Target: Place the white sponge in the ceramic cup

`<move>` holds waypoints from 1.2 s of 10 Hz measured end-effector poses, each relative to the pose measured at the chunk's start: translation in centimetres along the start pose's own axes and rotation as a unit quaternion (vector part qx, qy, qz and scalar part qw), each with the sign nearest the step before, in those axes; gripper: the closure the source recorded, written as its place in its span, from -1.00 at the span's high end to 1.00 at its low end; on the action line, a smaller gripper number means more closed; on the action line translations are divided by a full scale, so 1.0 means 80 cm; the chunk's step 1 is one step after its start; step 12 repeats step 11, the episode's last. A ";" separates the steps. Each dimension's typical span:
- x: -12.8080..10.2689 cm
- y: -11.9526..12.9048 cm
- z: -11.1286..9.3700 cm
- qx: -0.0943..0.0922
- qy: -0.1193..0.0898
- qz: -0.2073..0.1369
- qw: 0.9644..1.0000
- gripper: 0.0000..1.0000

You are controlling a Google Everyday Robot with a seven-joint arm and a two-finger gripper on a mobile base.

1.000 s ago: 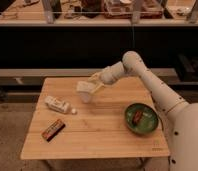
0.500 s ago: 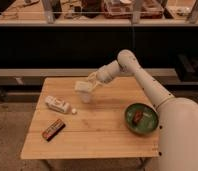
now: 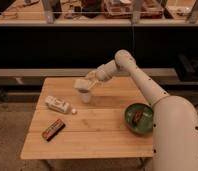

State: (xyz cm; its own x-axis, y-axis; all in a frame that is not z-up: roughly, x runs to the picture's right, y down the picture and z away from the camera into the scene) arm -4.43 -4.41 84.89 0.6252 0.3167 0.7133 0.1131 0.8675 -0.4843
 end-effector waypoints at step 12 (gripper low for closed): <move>0.007 0.003 -0.015 0.000 0.000 0.026 1.000 0.60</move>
